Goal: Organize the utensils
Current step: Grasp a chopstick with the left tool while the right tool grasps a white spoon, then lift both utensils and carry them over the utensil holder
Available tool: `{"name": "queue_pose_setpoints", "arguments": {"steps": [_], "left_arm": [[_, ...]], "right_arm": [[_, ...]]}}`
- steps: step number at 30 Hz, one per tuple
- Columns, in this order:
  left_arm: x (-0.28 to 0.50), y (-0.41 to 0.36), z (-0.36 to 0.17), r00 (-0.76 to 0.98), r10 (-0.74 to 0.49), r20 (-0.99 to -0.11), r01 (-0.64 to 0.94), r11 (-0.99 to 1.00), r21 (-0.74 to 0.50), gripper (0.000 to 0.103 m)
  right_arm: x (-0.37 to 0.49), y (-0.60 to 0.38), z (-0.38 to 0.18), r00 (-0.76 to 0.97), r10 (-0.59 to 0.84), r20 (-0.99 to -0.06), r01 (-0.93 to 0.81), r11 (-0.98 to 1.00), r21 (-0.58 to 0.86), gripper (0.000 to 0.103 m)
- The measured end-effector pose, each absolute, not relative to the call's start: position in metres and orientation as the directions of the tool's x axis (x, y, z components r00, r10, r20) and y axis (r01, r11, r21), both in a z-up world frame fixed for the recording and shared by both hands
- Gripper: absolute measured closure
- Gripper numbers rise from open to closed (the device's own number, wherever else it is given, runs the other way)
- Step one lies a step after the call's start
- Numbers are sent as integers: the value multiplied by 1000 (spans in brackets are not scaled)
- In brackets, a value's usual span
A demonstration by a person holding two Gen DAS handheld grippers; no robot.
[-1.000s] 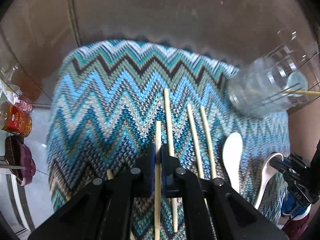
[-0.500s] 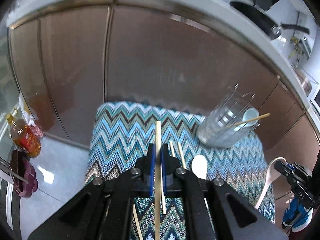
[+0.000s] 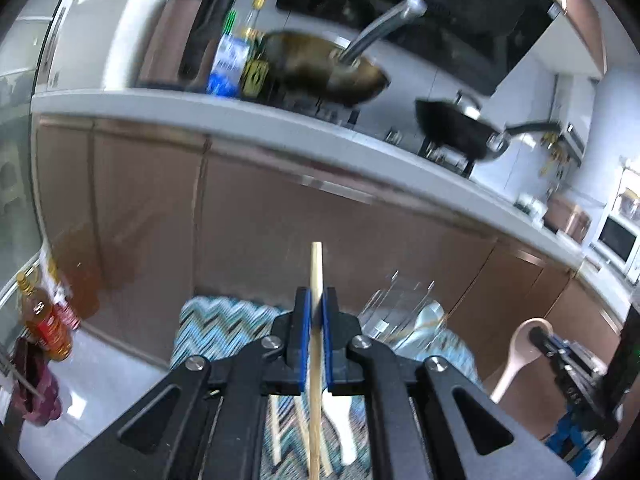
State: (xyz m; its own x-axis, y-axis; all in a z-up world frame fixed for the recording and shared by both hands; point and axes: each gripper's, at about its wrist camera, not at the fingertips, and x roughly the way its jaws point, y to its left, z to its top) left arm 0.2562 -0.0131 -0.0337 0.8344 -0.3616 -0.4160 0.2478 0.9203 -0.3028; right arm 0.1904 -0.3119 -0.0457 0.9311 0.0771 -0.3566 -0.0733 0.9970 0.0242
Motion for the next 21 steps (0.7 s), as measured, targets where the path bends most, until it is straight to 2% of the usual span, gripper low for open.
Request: {"name": "queue_pose_setpoints", "arguments": {"steps": [7, 12, 16, 21], "left_arm": [[281, -54, 11, 885, -405, -230, 311, 882, -353, 98], [310, -95, 15, 925, -370, -84, 314, 872, -376, 98], [333, -130, -2, 934, -354, -51, 313, 878, -362, 98], [364, -166, -38, 948, -312, -55, 281, 908, -310, 98]], "right_arm": [[233, -326, -25, 974, -43, -224, 47, 999, 12, 94], [273, -334, -34, 981, -121, -149, 123, 992, 7, 94], [299, -337, -53, 979, -153, -137, 152, 988, -16, 94], [316, -336, -81, 978, -159, -138, 158, 987, -22, 94]]}}
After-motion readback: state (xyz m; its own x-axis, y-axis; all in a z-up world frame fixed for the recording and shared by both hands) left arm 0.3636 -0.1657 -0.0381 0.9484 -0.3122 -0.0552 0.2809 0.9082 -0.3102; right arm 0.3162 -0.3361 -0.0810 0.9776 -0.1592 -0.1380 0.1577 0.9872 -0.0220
